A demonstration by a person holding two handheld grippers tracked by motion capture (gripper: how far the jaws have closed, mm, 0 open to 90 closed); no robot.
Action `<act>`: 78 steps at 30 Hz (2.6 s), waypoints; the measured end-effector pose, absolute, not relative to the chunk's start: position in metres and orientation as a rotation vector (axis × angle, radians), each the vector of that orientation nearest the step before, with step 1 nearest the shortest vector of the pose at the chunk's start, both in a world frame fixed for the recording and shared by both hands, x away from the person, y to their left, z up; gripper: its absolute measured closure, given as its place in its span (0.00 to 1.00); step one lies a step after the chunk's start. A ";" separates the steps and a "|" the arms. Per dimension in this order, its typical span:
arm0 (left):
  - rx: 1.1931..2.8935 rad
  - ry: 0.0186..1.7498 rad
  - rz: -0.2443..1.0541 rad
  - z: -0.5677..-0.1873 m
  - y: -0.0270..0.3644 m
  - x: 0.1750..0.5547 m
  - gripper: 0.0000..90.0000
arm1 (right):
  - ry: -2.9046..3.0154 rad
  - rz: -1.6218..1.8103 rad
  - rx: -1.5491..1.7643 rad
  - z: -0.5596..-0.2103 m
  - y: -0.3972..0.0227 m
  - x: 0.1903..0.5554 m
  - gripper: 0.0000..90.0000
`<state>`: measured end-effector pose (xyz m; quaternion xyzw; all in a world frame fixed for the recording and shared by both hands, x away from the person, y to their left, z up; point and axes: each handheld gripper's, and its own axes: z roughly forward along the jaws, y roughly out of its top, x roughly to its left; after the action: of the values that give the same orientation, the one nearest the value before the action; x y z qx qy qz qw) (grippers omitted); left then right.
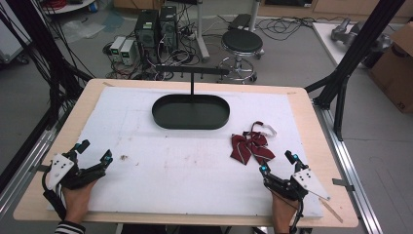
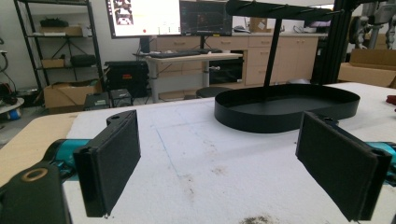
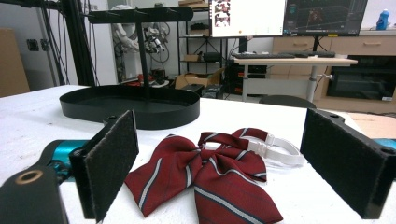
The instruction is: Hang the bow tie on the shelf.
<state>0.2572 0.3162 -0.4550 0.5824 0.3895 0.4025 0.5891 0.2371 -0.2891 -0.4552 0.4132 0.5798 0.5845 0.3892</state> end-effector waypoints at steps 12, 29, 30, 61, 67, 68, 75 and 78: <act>1.361 0.914 0.938 -0.455 0.315 0.258 0.17 | 1.477 1.486 1.049 -0.455 -0.289 0.237 0.11; 1.364 0.919 0.929 -0.454 0.316 0.259 0.17 | 1.477 1.486 1.049 -0.455 -0.290 0.238 0.11; 1.361 0.918 0.926 -0.454 0.316 0.259 0.16 | 1.479 1.486 1.053 -0.455 -0.290 0.238 0.11; 1.359 0.896 0.889 -0.454 0.313 0.265 0.16 | 1.658 1.340 1.076 -0.407 -0.293 0.265 0.12; 1.366 0.889 0.893 -0.454 0.313 0.264 0.16 | 1.714 1.273 1.123 -0.381 -0.303 0.289 0.12; 1.367 0.889 0.893 -0.454 0.313 0.264 0.16 | 1.724 1.260 1.134 -0.377 -0.304 0.294 0.12; 1.364 0.890 0.895 -0.455 0.313 0.264 0.16 | 1.844 1.125 1.169 -0.360 -0.311 0.326 0.12; 1.363 0.890 0.894 -0.455 0.313 0.264 0.17 | 1.885 1.067 1.172 -0.355 -0.312 0.340 0.12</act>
<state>0.2640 0.3126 -0.4547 0.5879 0.3836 0.3853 0.5990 0.3397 -0.3118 -0.3551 0.4488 0.7218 0.4086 0.3327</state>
